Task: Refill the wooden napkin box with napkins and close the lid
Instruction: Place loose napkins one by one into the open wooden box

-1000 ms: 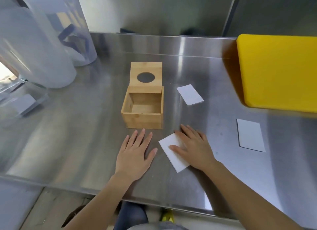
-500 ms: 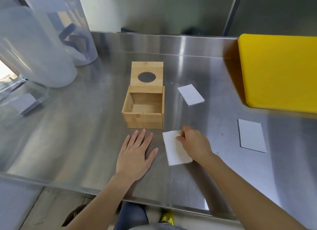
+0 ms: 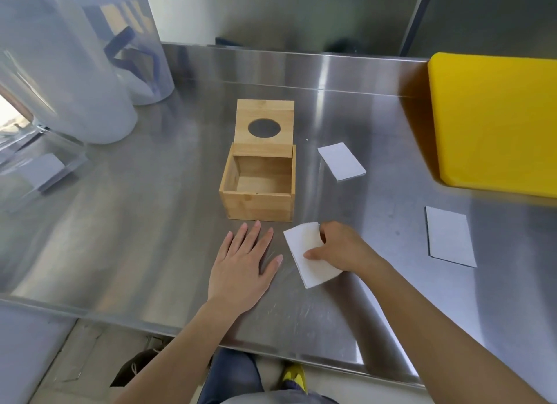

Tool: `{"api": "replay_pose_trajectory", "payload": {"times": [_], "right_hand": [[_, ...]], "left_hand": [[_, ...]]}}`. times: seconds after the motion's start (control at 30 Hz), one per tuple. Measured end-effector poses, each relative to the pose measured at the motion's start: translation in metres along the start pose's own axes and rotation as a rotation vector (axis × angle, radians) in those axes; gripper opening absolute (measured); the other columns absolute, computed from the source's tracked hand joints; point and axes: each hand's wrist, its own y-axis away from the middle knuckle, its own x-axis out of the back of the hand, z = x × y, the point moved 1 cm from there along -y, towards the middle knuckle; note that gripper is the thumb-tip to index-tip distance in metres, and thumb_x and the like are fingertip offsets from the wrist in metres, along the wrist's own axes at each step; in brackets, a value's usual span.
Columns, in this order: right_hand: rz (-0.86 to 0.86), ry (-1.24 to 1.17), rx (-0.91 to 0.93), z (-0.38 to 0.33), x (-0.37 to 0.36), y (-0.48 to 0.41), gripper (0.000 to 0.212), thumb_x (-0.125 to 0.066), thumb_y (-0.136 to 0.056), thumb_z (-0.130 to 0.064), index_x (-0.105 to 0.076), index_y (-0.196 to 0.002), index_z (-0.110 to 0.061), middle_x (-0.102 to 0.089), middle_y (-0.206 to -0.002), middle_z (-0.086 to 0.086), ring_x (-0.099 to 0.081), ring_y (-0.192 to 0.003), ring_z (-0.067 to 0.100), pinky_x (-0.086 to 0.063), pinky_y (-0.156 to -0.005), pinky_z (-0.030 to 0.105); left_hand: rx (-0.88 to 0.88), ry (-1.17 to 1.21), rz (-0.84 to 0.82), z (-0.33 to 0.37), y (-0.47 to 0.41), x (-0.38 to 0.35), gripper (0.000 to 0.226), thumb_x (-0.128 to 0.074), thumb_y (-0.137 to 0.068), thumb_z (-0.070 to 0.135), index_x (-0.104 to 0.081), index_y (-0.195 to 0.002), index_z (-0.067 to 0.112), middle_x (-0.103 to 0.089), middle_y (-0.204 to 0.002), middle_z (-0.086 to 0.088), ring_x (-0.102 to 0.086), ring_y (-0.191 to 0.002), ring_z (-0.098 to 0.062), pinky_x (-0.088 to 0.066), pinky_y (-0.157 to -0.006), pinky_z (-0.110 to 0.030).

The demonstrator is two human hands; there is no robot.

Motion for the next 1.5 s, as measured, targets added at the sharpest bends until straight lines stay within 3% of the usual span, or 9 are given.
{"api": "replay_pose_trajectory", "payload": {"times": [0.17,0.27,0.33,0.6,0.73,0.9,1.1,1.2,1.5], "right_hand": [[0.063,-0.141,-0.043,-0.001,0.000,-0.001,0.043,-0.068,-0.079,-0.020,-0.046,-0.114,-0.009,-0.053,-0.101,0.004,-0.058,-0.099,0.028,-0.048,-0.079,0.037],[0.006,-0.158,-0.025,0.000,0.003,-0.006,0.016,-0.066,-0.080,-0.017,-0.055,-0.086,-0.009,-0.058,-0.087,0.005,-0.058,-0.084,0.024,-0.042,-0.063,0.030],[-0.040,-0.174,0.032,-0.002,0.009,-0.006,0.017,-0.063,-0.083,-0.015,-0.051,-0.071,-0.011,-0.055,-0.077,0.002,-0.054,-0.075,0.020,-0.037,-0.058,0.027],[-0.055,-0.135,0.247,-0.018,0.076,-0.003,0.021,-0.051,-0.090,-0.003,-0.057,-0.072,-0.012,-0.052,-0.068,-0.002,-0.045,-0.061,0.009,-0.035,-0.049,0.009],[0.026,-0.195,0.298,-0.028,0.107,-0.014,0.014,-0.051,-0.090,-0.003,-0.060,-0.080,-0.004,-0.057,-0.079,0.008,-0.048,-0.072,0.019,-0.035,-0.064,0.030],[-0.002,-0.321,0.426,-0.066,0.115,-0.034,0.024,-0.050,-0.091,-0.005,-0.061,-0.075,-0.020,-0.063,-0.083,0.008,-0.054,-0.075,0.018,-0.038,-0.069,0.035],[-0.075,0.008,0.518,-0.113,0.086,-0.068,0.016,-0.045,-0.092,-0.005,-0.057,-0.082,-0.003,-0.053,-0.074,0.004,-0.046,-0.069,0.015,-0.035,-0.064,0.031],[-0.105,0.280,0.492,-0.124,0.069,-0.082,0.029,-0.038,-0.093,-0.005,-0.041,-0.066,-0.015,-0.044,-0.070,-0.002,-0.040,-0.068,0.018,-0.029,-0.056,0.029],[-0.281,0.633,0.461,-0.142,0.051,-0.090,0.017,-0.033,-0.086,0.006,-0.043,-0.081,-0.007,-0.039,-0.071,0.002,-0.033,-0.062,0.017,-0.025,-0.050,0.027]], "left_hand": [[-0.008,-0.012,-0.011,-0.001,0.001,0.001,0.067,-0.010,-0.087,0.061,-0.023,-0.145,0.031,-0.018,-0.156,0.004,-0.008,-0.144,-0.015,0.007,-0.113,-0.028],[-0.010,-0.014,-0.013,0.000,0.001,0.002,0.063,-0.011,-0.090,0.061,-0.019,-0.146,0.032,-0.015,-0.156,0.005,-0.005,-0.144,-0.015,0.008,-0.112,-0.029],[-0.011,-0.022,-0.020,0.000,0.001,0.003,0.060,-0.014,-0.091,0.059,-0.018,-0.146,0.032,-0.016,-0.156,0.005,-0.006,-0.144,-0.016,0.007,-0.112,-0.030],[-0.018,-0.047,-0.027,-0.001,0.000,0.001,0.057,-0.022,-0.093,0.057,-0.036,-0.141,0.028,-0.034,-0.150,0.001,-0.023,-0.140,-0.020,-0.007,-0.116,-0.035],[-0.012,-0.056,-0.036,-0.002,-0.001,-0.001,0.056,-0.022,-0.094,0.057,-0.031,-0.142,0.030,-0.031,-0.151,0.003,-0.020,-0.141,-0.020,-0.007,-0.116,-0.037],[-0.016,-0.063,-0.052,-0.002,-0.004,-0.004,0.056,-0.022,-0.094,0.058,-0.032,-0.142,0.030,-0.034,-0.150,0.002,-0.024,-0.140,-0.022,-0.011,-0.114,-0.042],[-0.025,-0.040,-0.045,-0.002,-0.007,-0.002,0.055,-0.023,-0.094,0.056,-0.038,-0.139,0.028,-0.041,-0.146,-0.001,-0.032,-0.137,-0.023,-0.022,-0.113,-0.044],[-0.026,-0.035,-0.041,-0.002,-0.005,-0.002,0.055,-0.026,-0.094,0.055,-0.038,-0.140,0.027,-0.039,-0.148,-0.001,-0.029,-0.138,-0.023,-0.022,-0.114,-0.044],[-0.023,-0.047,-0.034,-0.001,-0.005,-0.004,0.053,-0.032,-0.093,0.054,-0.042,-0.137,0.026,-0.043,-0.145,-0.002,-0.031,-0.137,-0.023,-0.022,-0.114,-0.043]]}}
